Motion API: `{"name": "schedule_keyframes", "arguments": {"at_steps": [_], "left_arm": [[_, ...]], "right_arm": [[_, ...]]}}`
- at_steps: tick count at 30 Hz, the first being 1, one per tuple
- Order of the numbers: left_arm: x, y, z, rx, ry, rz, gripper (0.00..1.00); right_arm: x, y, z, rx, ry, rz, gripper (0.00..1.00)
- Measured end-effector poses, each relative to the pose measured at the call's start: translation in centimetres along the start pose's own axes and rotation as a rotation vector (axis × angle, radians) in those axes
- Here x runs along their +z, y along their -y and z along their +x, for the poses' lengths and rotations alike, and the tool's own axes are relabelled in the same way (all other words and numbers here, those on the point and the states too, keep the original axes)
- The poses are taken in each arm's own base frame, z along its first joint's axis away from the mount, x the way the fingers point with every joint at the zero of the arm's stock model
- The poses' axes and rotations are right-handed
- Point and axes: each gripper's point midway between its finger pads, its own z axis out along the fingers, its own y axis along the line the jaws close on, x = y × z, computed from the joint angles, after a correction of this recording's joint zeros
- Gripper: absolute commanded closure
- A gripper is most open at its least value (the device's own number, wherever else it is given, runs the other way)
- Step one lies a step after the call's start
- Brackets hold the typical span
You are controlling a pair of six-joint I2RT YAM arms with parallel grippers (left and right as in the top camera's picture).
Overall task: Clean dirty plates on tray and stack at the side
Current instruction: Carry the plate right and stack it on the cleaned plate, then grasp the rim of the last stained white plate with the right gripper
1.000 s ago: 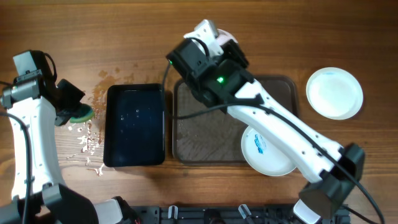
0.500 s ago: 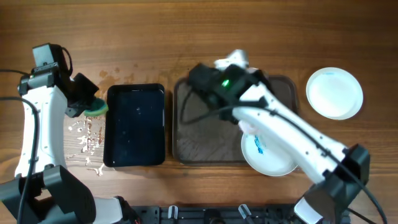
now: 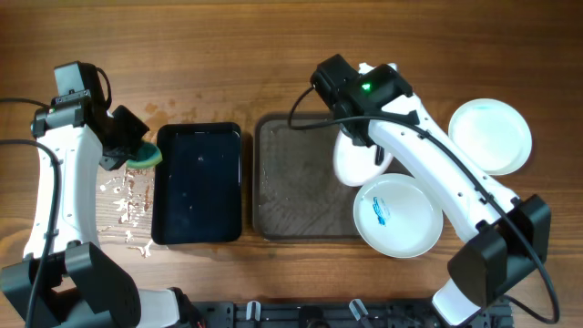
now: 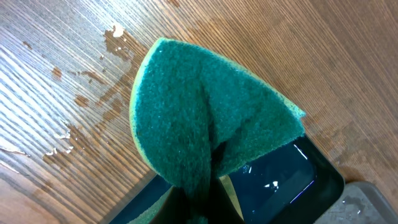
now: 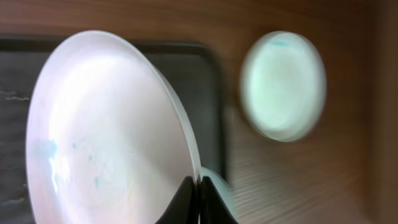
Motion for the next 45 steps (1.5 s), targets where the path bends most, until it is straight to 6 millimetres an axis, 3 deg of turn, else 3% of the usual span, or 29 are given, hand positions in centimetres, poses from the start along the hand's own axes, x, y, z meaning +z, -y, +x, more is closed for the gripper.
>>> {"name": "schedule_keyframes", "arguments": {"at_steps": [3,6,9,11,13,16,18,23,27,29,32,34,35,38,41,43,45], "left_arm": [[0.0,0.0,0.0,0.000,-0.002,-0.001,0.96],[0.0,-0.1,0.2,0.000,-0.008,-0.005,0.96],[0.0,-0.2,0.5,0.000,-0.018,-0.010,0.96],[0.0,-0.1,0.6,0.005,-0.021,-0.009,0.96],[0.0,0.6,1.0,0.027,-0.023,-0.003,0.96],[0.0,2.1,1.7,0.075,-0.022,0.017,0.96],[0.0,3.8,2.5,0.123,-0.017,0.040,0.96],[0.0,5.8,3.8,0.188,-0.021,0.064,0.96],[-0.1,6.4,4.5,0.213,-0.025,0.071,0.96],[-0.1,6.6,4.6,0.221,-0.025,0.073,0.96],[-0.1,6.7,4.8,0.225,-0.027,0.075,0.96],[-0.1,6.8,4.8,0.225,-0.029,0.076,0.96],[-0.1,6.8,4.8,0.225,-0.029,0.076,0.96],[-0.1,6.7,4.8,0.225,-0.029,0.076,0.96],[-0.1,6.8,4.9,0.225,-0.032,0.079,0.96],[-0.1,6.8,4.9,0.225,-0.034,0.082,0.96],[-0.1,6.9,4.9,0.225,-0.036,0.085,0.96]], "right_arm": [[-0.7,-5.2,-1.6,0.020,0.024,-0.276,0.95],[-2.8,-10.0,-3.8,0.062,0.068,-0.565,0.95],[-2.6,-9.6,-4.6,0.143,0.038,-0.631,0.95],[-0.7,-6.9,-5.5,0.239,0.002,-0.615,0.95],[1.8,-2.8,-6.1,0.348,-0.042,-0.580,0.95],[6.8,6.2,-5.6,0.567,-0.125,-0.489,0.96],[8.8,10.6,-4.6,0.676,-0.164,-0.442,0.95],[12.8,21.2,0.4,0.954,-0.263,-0.321,0.95],[15.5,26.9,5.6,1.140,-0.328,-0.241,0.95],[17.1,27.2,8.3,1.185,-0.375,-0.220,0.95],[19.6,25.4,11.2,1.194,-0.431,-0.207,0.95],[20.8,24.1,12.0,1.185,-0.436,-0.210,0.95],[21.2,23.6,12.2,1.180,-0.437,-0.212,0.91],[21.6,22.7,11.5,1.168,-0.414,-0.245,0.47],[21.5,21.9,10.4,1.152,-0.392,-0.285,0.44],[21.3,21.1,9.1,1.134,-0.362,-0.356,0.51],[19.9,20.2,7.0,1.111,-0.336,-0.497,0.52]]}}
